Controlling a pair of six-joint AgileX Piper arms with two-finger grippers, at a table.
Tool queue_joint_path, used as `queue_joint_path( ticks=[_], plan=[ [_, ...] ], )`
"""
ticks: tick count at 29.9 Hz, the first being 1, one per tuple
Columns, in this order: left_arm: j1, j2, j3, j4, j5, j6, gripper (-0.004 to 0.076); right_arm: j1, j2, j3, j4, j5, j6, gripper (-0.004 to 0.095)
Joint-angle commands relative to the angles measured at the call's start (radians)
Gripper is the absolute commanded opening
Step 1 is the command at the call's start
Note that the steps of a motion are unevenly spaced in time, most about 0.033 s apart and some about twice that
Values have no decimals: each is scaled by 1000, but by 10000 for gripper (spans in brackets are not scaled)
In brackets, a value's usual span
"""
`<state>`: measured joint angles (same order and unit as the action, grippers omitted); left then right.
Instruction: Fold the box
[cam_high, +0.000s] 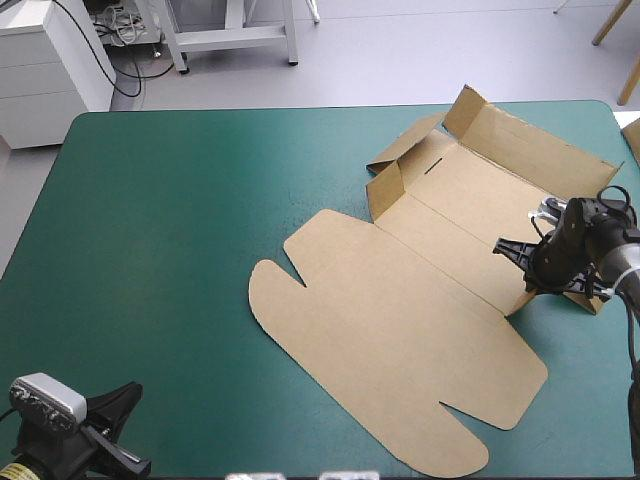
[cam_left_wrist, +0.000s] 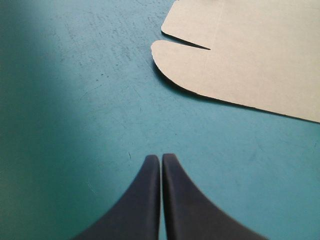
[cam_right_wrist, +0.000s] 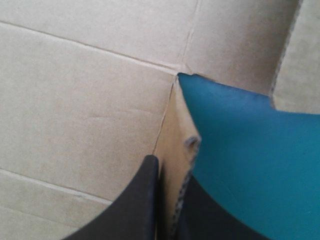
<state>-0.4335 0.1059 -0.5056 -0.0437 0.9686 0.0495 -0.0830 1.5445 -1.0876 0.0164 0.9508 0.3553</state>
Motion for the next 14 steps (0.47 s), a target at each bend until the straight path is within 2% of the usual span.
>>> queue_joint_path(
  ticks=[1, 9, 14],
  plan=[
    [-6, 17, -24, -1, -72, 1, -8, -6, -31, -20, -27, 4, -48, -21],
    [-6, 17, -24, -1, -70, 1, -8, -6, 10, -41, -66, 5, -208, -21],
    [-6, 17, -24, -1, -70, 1, -8, -6, 130, -123, -63, 16, -345, -21]
  ],
)
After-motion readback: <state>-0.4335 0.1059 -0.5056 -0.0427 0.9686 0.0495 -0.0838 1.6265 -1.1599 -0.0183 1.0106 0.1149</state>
